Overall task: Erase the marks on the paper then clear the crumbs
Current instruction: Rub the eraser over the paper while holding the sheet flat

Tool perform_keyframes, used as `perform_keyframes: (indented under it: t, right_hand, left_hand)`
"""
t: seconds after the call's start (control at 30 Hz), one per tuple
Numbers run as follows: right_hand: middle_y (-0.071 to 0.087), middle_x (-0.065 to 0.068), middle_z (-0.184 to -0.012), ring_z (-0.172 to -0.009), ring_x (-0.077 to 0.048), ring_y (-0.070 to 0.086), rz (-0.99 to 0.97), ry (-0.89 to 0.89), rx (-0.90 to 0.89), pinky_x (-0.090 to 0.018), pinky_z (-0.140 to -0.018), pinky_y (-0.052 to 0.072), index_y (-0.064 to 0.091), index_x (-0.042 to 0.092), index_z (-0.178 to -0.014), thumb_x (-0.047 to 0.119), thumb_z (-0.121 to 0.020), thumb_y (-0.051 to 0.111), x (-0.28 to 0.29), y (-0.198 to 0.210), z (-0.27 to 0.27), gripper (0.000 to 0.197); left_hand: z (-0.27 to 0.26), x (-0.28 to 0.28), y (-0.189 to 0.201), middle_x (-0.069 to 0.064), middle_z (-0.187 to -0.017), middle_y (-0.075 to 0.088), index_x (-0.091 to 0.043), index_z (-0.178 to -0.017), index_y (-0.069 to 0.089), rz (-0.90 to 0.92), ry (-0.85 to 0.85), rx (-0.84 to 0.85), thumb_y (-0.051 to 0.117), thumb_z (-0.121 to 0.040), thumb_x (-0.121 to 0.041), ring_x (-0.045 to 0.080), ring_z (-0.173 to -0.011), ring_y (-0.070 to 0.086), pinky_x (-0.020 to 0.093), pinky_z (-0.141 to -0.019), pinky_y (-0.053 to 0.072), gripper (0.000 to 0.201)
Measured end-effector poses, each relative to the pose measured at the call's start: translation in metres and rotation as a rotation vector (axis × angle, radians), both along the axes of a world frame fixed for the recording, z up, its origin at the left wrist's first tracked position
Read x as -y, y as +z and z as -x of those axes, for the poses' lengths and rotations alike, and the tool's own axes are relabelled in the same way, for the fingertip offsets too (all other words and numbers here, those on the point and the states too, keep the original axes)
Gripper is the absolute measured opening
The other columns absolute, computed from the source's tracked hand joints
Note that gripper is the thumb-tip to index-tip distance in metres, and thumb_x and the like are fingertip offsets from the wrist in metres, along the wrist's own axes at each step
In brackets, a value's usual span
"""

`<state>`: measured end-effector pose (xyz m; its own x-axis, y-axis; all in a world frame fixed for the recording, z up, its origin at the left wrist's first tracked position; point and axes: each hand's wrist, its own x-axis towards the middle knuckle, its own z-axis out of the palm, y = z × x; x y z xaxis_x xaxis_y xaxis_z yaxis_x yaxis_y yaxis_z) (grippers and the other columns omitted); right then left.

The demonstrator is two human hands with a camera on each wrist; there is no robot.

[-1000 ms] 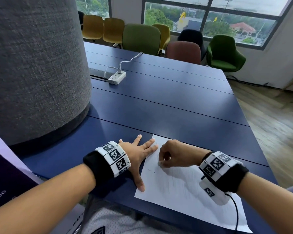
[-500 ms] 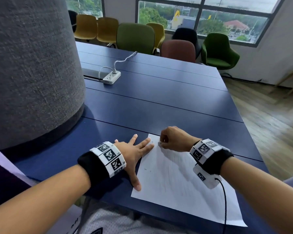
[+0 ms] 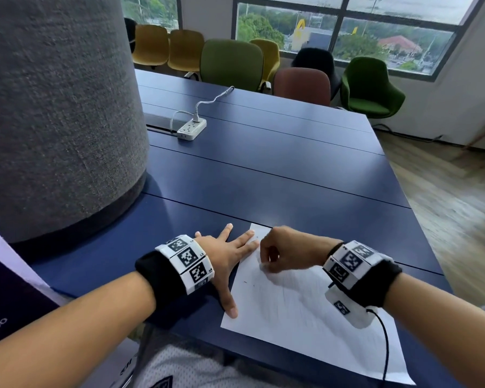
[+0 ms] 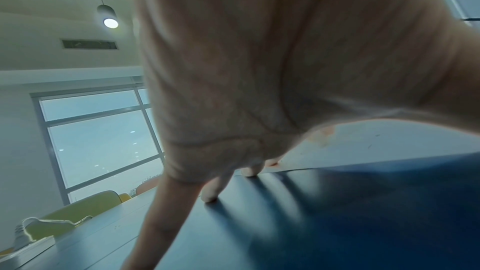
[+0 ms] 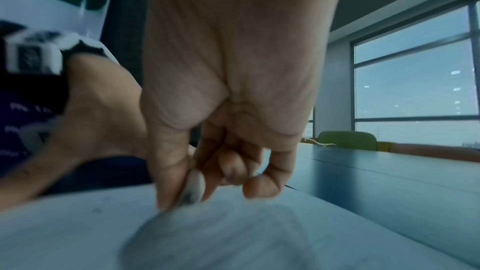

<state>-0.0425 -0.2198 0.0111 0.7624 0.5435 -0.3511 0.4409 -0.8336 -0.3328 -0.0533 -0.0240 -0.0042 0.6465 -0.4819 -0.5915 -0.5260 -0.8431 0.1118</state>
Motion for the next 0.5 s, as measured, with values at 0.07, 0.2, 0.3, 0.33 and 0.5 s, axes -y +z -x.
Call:
perform_keyframes:
  t: [0.07,0.2,0.3,0.33,0.5]
  right_hand:
    - [0.061,0.012,-0.069,-0.057,0.000,0.053,-0.008,-0.013,-0.004,-0.011,-0.055,0.040,0.070,0.016,-0.084,0.024,-0.082,0.073,0.000,0.001,-0.002,0.009]
    - [0.066,0.004,-0.075,-0.063,-0.009,0.055,-0.060,-0.099,0.119,-0.026,-0.063,0.049,0.066,0.017,-0.079,0.024,-0.082,0.071,0.002,-0.002,-0.006,0.009]
    - [0.058,0.014,-0.068,-0.057,0.000,0.051,-0.043,0.033,-0.026,-0.011,-0.055,0.040,0.066,0.017,-0.080,0.020,-0.081,0.073,-0.003,-0.001,0.012,0.008]
    - [0.057,0.015,-0.066,-0.055,0.001,0.051,-0.035,0.058,-0.061,-0.010,-0.053,0.040,0.065,0.018,-0.078,0.021,-0.082,0.074,-0.005,0.001,0.015,0.010]
    - [0.061,0.009,-0.070,-0.058,-0.004,0.051,-0.093,-0.016,0.048,-0.016,-0.057,0.040,0.065,0.017,-0.077,0.020,-0.082,0.073,-0.003,0.000,0.015,0.009]
  left_hand:
    - [0.000,0.001,0.001,-0.030,-0.154,-0.031,-0.044,-0.151,-0.021,-0.003,-0.003,-0.003,0.084,-0.048,-0.072,0.025,-0.147,-0.028,0.080,-0.106,0.008,0.150]
    - [-0.001,0.000,-0.001,-0.030,-0.154,-0.032,-0.045,-0.150,-0.021,-0.002,-0.006,0.002,0.083,-0.047,-0.074,0.026,-0.147,-0.028,0.080,-0.106,0.007,0.150]
    - [0.000,0.001,0.001,-0.028,-0.155,-0.032,-0.043,-0.150,-0.023,-0.005,0.000,-0.005,0.084,-0.049,-0.071,0.026,-0.147,-0.028,0.080,-0.106,0.006,0.151]
    - [0.000,0.001,0.001,-0.028,-0.154,-0.032,-0.042,-0.150,-0.024,-0.009,-0.002,-0.007,0.084,-0.049,-0.072,0.026,-0.147,-0.028,0.080,-0.107,0.006,0.151]
    - [-0.001,0.000,0.000,-0.029,-0.154,-0.032,-0.043,-0.150,-0.024,-0.002,-0.004,-0.009,0.084,-0.048,-0.073,0.026,-0.147,-0.029,0.079,-0.107,0.006,0.152]
